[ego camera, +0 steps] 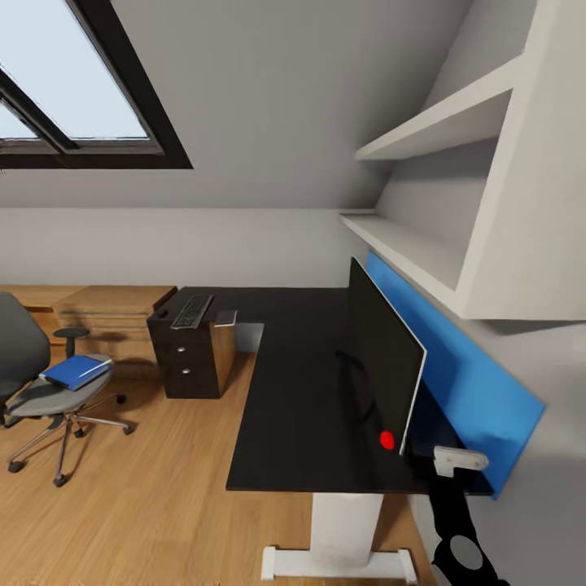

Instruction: In the bedroom, organize the workspace by keeping the computer under the desk, ensuring the monitor is on the desk, placing the keyboard on the desk next to the monitor, placing the mouse on the desk next to the keyboard, moving the folder from the swivel chair onto the desk next to the mouse, stacking the notebook on top of the folder with the pen on top of the notebook, and positioning the swivel chair next to the desk.

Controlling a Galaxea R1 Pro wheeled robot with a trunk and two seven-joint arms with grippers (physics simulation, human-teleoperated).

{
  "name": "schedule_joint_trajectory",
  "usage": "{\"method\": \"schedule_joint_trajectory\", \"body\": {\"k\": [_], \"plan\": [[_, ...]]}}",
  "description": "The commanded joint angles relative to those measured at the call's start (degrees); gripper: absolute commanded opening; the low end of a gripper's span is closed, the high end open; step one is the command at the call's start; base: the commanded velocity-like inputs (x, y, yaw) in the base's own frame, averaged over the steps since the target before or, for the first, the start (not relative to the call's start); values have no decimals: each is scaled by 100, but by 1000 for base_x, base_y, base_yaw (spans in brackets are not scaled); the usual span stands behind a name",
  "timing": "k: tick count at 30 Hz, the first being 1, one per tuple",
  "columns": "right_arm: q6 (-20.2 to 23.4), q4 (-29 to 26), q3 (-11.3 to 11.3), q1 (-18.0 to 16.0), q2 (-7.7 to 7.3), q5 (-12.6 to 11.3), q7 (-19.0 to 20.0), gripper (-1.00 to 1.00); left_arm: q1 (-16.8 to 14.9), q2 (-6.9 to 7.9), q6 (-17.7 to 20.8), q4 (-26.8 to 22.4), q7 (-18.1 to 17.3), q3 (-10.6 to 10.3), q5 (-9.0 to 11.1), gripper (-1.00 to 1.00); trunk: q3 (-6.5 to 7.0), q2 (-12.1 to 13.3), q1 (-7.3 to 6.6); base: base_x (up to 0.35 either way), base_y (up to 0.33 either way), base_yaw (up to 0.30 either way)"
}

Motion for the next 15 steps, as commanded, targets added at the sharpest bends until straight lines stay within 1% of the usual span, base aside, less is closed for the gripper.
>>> {"method": "schedule_joint_trajectory", "body": {"k": [1,5,6,9,15], "plan": [[-56,1,34,-9,-4,-60,-28,100,1,1,-12,-7,22,-13,36,100,-9,-9,-1,-332,0,0],[-57,2,60,-9,6,-71,-28,100,2,1,-7,-7,22,-13,38,100,-9,-9,-1,-332,0,0],[-54,4,66,-9,36,-72,-27,100,3,1,-5,-7,22,-13,39,100,-9,-9,-1,-332,0,0],[-56,1,61,-9,46,-69,-27,100,2,1,1,-7,45,-13,39,100,-9,-9,-1,-331,25,0],[-57,5,69,-9,49,-68,-36,100,1,16,7,-7,54,-12,40,100,-9,-9,-1,-300,164,0]]}}
